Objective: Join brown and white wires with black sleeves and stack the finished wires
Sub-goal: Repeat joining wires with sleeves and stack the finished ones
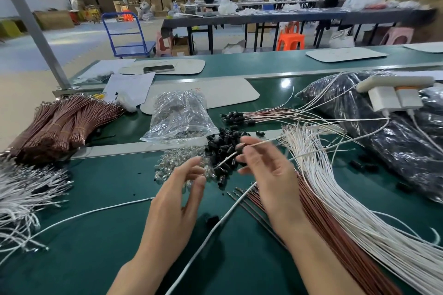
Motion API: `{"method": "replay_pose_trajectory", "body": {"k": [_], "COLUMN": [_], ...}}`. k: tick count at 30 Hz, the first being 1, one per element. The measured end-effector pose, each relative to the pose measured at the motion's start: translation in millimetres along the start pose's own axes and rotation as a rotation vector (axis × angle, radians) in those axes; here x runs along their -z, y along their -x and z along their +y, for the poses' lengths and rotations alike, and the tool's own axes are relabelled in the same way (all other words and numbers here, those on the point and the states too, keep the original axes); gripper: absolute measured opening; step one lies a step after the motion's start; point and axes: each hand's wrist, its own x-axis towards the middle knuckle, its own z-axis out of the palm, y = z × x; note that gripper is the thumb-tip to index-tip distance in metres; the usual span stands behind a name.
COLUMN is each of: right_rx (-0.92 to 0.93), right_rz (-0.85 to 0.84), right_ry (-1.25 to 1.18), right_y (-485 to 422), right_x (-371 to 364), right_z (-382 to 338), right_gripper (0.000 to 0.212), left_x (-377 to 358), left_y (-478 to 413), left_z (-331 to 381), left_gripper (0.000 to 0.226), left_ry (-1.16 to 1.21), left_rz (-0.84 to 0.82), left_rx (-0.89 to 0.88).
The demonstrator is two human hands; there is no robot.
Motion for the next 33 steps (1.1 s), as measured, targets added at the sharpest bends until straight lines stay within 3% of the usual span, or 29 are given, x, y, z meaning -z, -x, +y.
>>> {"method": "replay_pose_trajectory", "body": {"k": [2, 5, 8, 10, 16, 21, 28, 33], "right_rx": [0.134, 0.233, 0.194, 0.149, 0.019, -0.007, -0.056, -0.1], "right_rz": [0.197, 0.399, 0.442, 0.433, 0.401, 0.407, 0.409, 0.389], "right_ry": [0.094, 0.179, 0.191, 0.191, 0.078, -0.037, -0.032, -0.038], "right_y": [-5, -9, -12, -13, -17, -21, -23, -22], "right_x": [12, 21, 22, 24, 29, 35, 39, 41], "right_z": [-4, -3, 2, 7, 10, 5, 9, 10], "right_gripper": [0.015, 0.014, 0.017, 0.017, 0.019, 0.024, 0.019, 0.02], "left_x": [1, -6, -26, -36, -43, -43, -42, -50], "left_y": [-4, -13, -21, -25, -23, -18, -28, -21], "left_z": [3, 19, 38, 46, 54, 53, 74, 95], "left_gripper": [0.019, 0.02, 0.029, 0.032, 0.012, 0.02, 0.014, 0.024], "left_ry": [-0.009, -0.101, -0.248, -0.366, -0.519, -0.516, -0.637, -0.907], "left_rz": [-0.065, -0.354, -0.682, -0.817, -0.807, -0.738, -0.897, -0.983], "left_rx": [0.002, -0.152, -0.406, -0.551, -0.798, -0.808, -0.848, -0.949]}}
